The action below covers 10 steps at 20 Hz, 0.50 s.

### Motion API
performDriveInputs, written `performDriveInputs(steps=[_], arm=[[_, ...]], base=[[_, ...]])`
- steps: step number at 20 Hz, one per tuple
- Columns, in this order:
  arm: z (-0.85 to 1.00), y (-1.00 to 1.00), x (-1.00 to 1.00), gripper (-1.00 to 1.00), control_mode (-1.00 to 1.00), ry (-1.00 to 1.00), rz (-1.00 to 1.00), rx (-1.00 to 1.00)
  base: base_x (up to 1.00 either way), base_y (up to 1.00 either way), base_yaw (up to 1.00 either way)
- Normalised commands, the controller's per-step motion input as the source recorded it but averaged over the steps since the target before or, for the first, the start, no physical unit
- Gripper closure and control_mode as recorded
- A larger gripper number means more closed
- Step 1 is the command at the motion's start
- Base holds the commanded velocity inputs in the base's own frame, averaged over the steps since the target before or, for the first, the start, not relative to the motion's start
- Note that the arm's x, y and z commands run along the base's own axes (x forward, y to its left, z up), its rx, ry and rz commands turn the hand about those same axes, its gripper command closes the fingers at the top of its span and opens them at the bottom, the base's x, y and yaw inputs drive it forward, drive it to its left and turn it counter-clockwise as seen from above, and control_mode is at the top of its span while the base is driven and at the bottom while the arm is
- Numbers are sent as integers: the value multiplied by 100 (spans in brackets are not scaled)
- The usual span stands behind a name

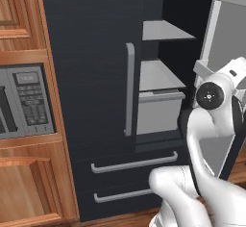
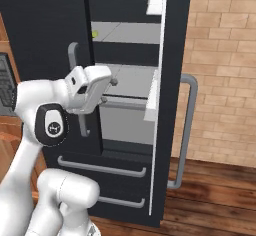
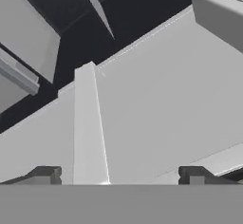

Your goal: There is a bowl on the dining counter. Grab a lemon wedge from the fridge and place it in the bowl. Then get the liquor bottle and glass cup from the cabinet and place them next to the bowl.

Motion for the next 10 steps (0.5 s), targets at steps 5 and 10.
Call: performDriveInputs(steps=[5, 10], arm=[[2, 100, 4, -100, -100, -28, 0, 16], [0, 96, 1, -100, -100, -25, 0, 23]], base=[[0, 0, 0], [0, 0, 0]])
